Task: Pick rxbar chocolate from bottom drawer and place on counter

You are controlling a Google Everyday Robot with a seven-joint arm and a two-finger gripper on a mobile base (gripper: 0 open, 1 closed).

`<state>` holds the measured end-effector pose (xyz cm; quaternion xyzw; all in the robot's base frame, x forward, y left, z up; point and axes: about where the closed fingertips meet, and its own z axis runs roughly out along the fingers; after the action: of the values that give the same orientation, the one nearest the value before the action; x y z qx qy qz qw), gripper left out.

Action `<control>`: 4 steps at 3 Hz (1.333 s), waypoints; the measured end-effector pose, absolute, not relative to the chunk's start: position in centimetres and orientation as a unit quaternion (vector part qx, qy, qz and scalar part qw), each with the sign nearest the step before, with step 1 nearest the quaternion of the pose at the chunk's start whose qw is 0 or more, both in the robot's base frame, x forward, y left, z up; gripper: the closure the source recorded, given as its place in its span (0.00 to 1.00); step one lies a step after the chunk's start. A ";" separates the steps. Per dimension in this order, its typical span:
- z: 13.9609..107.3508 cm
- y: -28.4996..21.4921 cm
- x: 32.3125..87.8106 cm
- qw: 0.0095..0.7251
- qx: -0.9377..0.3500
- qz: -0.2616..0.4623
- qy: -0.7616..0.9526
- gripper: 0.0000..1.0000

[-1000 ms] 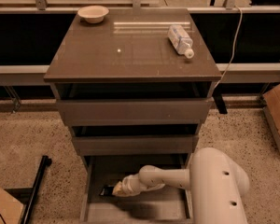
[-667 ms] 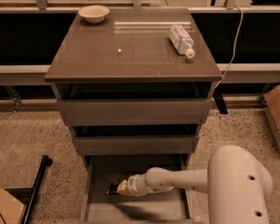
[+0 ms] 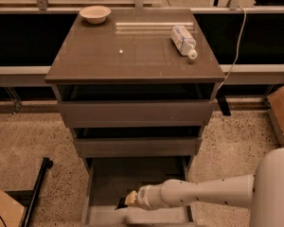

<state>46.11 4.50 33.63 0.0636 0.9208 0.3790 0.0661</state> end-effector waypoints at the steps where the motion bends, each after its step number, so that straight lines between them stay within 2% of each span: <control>1: 37.4 2.9 40.7 0.058 0.054 0.368 0.926 1.00; 2: 36.8 2.6 37.0 0.034 0.037 0.359 0.932 1.00; 4: 37.3 2.9 38.0 0.017 0.030 0.351 0.936 1.00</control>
Offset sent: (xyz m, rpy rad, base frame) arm -0.0406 -0.0138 0.0320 -0.0184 0.0024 0.0125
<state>37.95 2.88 37.30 0.0295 0.9357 0.3511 0.0168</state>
